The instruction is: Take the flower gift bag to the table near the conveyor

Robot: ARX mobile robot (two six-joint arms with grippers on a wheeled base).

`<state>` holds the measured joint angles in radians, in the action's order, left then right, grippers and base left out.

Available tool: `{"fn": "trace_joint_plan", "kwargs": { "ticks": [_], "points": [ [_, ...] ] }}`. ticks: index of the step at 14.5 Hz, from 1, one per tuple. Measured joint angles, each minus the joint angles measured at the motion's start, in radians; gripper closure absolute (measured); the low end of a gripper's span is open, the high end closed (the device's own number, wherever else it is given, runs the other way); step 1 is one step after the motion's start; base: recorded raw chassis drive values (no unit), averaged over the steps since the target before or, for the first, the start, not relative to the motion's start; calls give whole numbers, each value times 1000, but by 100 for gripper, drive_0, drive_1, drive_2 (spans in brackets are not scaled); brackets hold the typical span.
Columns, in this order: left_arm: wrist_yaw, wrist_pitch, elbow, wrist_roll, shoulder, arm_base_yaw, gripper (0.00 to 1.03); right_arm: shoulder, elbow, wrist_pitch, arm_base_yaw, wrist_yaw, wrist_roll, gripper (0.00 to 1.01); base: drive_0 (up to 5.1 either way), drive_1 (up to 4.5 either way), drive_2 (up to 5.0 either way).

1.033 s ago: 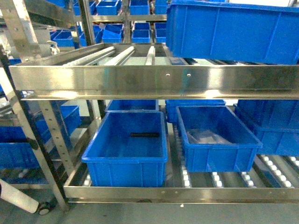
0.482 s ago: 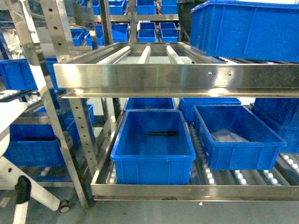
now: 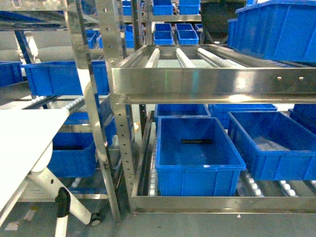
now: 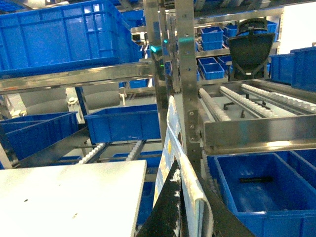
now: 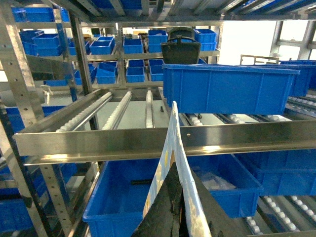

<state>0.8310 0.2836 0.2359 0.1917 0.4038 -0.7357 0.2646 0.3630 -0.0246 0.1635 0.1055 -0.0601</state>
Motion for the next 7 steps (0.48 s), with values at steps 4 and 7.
{"fn": "trace_joint_plan", "kwargs": {
  "ticks": [4,7],
  "points": [
    [0,1,0,0,0,0,101,0,0,2,0,0,0,99,-492,245,245],
    [0,0,0,0,0,0,101,0,0,3,0,0,0,99,-495,241,241]
  ]
}}
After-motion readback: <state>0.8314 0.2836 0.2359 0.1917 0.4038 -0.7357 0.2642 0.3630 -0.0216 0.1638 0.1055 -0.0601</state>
